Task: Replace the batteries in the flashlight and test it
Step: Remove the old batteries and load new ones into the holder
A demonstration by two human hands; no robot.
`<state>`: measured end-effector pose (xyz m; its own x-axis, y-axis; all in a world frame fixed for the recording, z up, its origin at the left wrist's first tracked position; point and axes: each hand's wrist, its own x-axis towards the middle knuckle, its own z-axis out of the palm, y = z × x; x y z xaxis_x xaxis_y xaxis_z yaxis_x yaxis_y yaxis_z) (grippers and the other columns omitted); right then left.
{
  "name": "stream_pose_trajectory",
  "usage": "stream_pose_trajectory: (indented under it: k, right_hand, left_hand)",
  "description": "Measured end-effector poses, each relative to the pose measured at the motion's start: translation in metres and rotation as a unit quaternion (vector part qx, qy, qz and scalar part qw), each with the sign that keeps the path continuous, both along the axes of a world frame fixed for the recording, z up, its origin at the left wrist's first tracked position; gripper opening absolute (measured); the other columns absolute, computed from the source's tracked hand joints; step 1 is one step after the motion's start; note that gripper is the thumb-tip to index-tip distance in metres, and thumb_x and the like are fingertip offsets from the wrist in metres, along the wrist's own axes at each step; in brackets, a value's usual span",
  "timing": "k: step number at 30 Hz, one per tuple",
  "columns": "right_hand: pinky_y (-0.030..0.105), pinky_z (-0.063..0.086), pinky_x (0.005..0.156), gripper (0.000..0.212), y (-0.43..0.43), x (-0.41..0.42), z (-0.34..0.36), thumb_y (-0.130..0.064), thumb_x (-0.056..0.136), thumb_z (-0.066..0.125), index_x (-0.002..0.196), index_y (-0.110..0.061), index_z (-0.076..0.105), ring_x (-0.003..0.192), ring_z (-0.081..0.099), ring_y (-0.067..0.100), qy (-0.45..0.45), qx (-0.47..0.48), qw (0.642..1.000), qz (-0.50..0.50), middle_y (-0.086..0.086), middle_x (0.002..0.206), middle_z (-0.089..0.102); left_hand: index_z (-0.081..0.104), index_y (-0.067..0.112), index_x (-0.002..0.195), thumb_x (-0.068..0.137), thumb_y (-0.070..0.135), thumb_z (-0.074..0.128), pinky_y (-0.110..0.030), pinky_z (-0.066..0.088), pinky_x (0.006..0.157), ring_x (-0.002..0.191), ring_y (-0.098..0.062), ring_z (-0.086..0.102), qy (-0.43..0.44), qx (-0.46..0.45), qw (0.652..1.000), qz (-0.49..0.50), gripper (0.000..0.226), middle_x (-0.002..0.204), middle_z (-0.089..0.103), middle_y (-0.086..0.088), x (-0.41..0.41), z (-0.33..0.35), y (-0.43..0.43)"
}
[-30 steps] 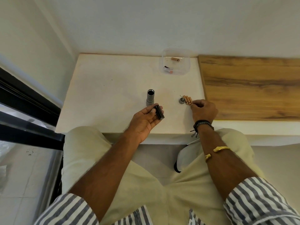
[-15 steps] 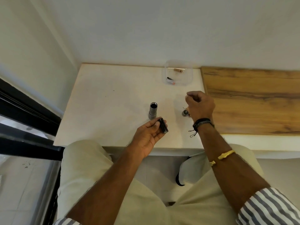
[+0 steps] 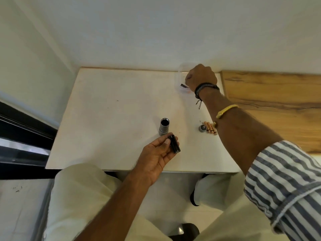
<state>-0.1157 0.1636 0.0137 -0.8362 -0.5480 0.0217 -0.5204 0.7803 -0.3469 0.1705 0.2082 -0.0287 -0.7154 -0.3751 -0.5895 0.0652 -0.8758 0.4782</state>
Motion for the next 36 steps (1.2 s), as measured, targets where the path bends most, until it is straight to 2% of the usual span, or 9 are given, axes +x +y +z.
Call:
stream_pose_trajectory:
  k: [6, 11, 18, 21, 23, 27, 31, 34, 36]
  right_hand:
    - [0.041, 0.057, 0.083, 0.028, -0.015, -0.01, -0.008, -0.023, 0.091, 0.062, 0.111, -0.005, 0.069, 0.1, 0.068, 0.041, -0.01, 0.098, 0.995, 0.033, 0.019, 0.109, 0.072]
    - [0.043, 0.058, 0.093, 0.029, -0.017, -0.013, -0.008, -0.014, 0.092, 0.056, 0.115, -0.013, 0.074, 0.107, 0.067, 0.036, -0.053, 0.097, 0.992, 0.056, 0.013, 0.118, 0.072]
    - [0.043, 0.057, 0.096, 0.027, -0.015, -0.013, -0.012, -0.01, 0.091, 0.063, 0.116, -0.005, 0.071, 0.111, 0.065, 0.036, -0.067, 0.079, 0.993, 0.057, 0.018, 0.117, 0.072]
    - [0.043, 0.057, 0.094, 0.023, -0.009, -0.011, -0.011, -0.007, 0.089, 0.064, 0.111, -0.005, 0.073, 0.111, 0.065, 0.036, -0.071, 0.039, 0.996, 0.044, 0.016, 0.114, 0.073]
    - [0.038, 0.057, 0.09, 0.022, -0.002, -0.006, -0.009, -0.005, 0.089, 0.063, 0.106, -0.009, 0.074, 0.108, 0.067, 0.033, -0.065, -0.016, 0.997, 0.046, 0.012, 0.113, 0.073]
    - [0.025, 0.05, 0.08, 0.037, 0.024, 0.02, 0.005, -0.002, 0.088, 0.054, 0.117, -0.022, 0.068, 0.1, 0.067, 0.023, -0.084, -0.133, 0.986, 0.051, 0.007, 0.107, 0.075]
    - [0.035, 0.059, 0.086, 0.034, 0.058, 0.059, 0.015, -0.009, 0.088, 0.06, 0.113, -0.028, 0.07, 0.094, 0.07, 0.02, -0.142, -0.186, 0.97, 0.066, 0.003, 0.106, 0.075]
    - [0.035, 0.064, 0.074, 0.028, 0.09, 0.091, 0.02, -0.008, 0.088, 0.062, 0.108, -0.027, 0.068, 0.085, 0.073, 0.019, -0.213, -0.213, 0.952, 0.056, 0.004, 0.103, 0.076]
    - [0.033, 0.064, 0.067, 0.025, 0.11, 0.113, 0.021, -0.007, 0.088, 0.063, 0.104, -0.026, 0.067, 0.076, 0.074, 0.018, -0.248, -0.234, 0.939, 0.051, 0.004, 0.09, 0.076]
  left_hand:
    - [0.064, 0.002, 0.124, 0.088, 0.006, 0.061, -0.034, 0.06, 0.081, 0.108, -0.028, 0.07, 0.006, 0.009, 1.0, 0.0, 0.036, 0.121, 0.069, -0.019, -0.002, 0.001, 0.0]
    - [0.065, 0.002, 0.122, 0.087, 0.006, 0.062, -0.034, 0.06, 0.081, 0.105, -0.028, 0.071, 0.012, 0.012, 1.0, 0.01, 0.036, 0.12, 0.069, -0.02, -0.002, 0.004, -0.001]
    - [0.064, 0.001, 0.123, 0.095, 0.002, 0.055, -0.034, 0.06, 0.08, 0.105, -0.029, 0.071, 0.013, 0.01, 1.0, 0.013, 0.029, 0.121, 0.069, -0.021, 0.0, 0.005, 0.0]
    - [0.064, 0.001, 0.122, 0.095, 0.002, 0.055, -0.034, 0.06, 0.081, 0.106, -0.029, 0.071, 0.011, 0.004, 1.0, 0.011, 0.028, 0.12, 0.069, -0.02, 0.0, 0.004, -0.001]
    - [0.065, 0.001, 0.122, 0.095, 0.002, 0.056, -0.034, 0.06, 0.08, 0.105, -0.029, 0.071, 0.013, 0.0, 1.0, 0.013, 0.028, 0.12, 0.069, -0.02, 0.001, 0.004, -0.003]
    - [0.065, 0.0, 0.12, 0.092, 0.001, 0.059, -0.035, 0.06, 0.08, 0.105, -0.03, 0.07, 0.02, -0.003, 1.0, 0.015, 0.029, 0.119, 0.069, -0.022, 0.001, 0.007, -0.003]
    - [0.066, 0.0, 0.118, 0.091, 0.001, 0.06, -0.036, 0.06, 0.081, 0.104, -0.03, 0.071, 0.018, -0.021, 1.0, 0.015, 0.028, 0.117, 0.07, -0.021, 0.002, 0.012, -0.002]
    - [0.067, 0.001, 0.117, 0.093, 0.001, 0.058, -0.035, 0.06, 0.08, 0.103, -0.029, 0.071, 0.015, -0.041, 0.999, 0.013, 0.026, 0.116, 0.071, -0.02, 0.004, 0.016, 0.001]
    - [0.067, 0.002, 0.117, 0.095, 0.001, 0.057, -0.035, 0.06, 0.079, 0.102, -0.029, 0.071, 0.018, -0.051, 0.998, 0.012, 0.024, 0.115, 0.071, -0.019, 0.006, 0.017, 0.002]
